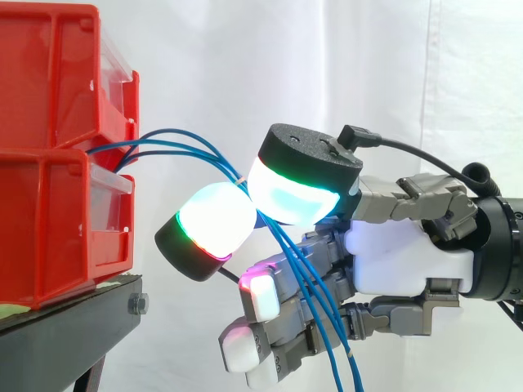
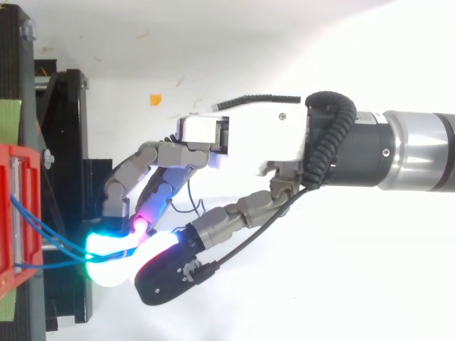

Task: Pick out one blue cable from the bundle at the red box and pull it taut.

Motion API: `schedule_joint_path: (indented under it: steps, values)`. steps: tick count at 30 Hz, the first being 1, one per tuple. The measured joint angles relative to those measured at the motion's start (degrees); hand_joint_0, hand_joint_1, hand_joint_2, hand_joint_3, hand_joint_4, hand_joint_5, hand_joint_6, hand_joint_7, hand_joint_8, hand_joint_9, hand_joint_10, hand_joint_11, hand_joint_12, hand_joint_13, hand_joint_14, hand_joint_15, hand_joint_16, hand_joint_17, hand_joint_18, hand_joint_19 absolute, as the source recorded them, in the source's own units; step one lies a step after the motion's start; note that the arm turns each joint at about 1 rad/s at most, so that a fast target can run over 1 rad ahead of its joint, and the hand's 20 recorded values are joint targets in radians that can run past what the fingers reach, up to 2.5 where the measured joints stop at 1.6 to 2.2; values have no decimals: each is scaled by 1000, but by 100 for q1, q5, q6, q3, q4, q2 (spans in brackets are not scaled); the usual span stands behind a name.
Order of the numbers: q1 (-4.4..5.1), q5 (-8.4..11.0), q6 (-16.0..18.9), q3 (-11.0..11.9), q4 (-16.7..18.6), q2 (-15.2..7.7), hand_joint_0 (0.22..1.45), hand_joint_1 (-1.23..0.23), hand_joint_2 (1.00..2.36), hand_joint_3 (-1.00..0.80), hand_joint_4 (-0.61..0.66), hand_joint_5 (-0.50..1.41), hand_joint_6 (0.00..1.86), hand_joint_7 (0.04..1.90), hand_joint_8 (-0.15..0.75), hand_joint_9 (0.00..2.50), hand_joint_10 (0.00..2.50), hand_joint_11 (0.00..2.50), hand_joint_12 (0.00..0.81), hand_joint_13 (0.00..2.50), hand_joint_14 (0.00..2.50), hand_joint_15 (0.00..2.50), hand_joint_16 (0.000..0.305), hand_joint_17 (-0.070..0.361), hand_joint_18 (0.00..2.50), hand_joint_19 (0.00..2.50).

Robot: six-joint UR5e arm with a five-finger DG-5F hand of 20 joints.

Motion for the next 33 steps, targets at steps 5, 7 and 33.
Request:
schedule_joint_path:
  steps: [5,7,33]
  values:
    - [-62,-163,112,14,-80,3,615,-662,1022,-269,-53,-144,964,631,206,987,22,625,295,875,15,371,35,79,636,501]
    - [-105,-262,134,55,-142,4,615,-660,1021,-273,-51,-144,965,626,202,984,24,623,294,873,15,364,35,79,637,499]
    - [-601,-967,-136,977,-1437,7,622,-649,1004,-461,-51,-149,958,620,193,965,22,622,291,861,15,367,35,79,631,503]
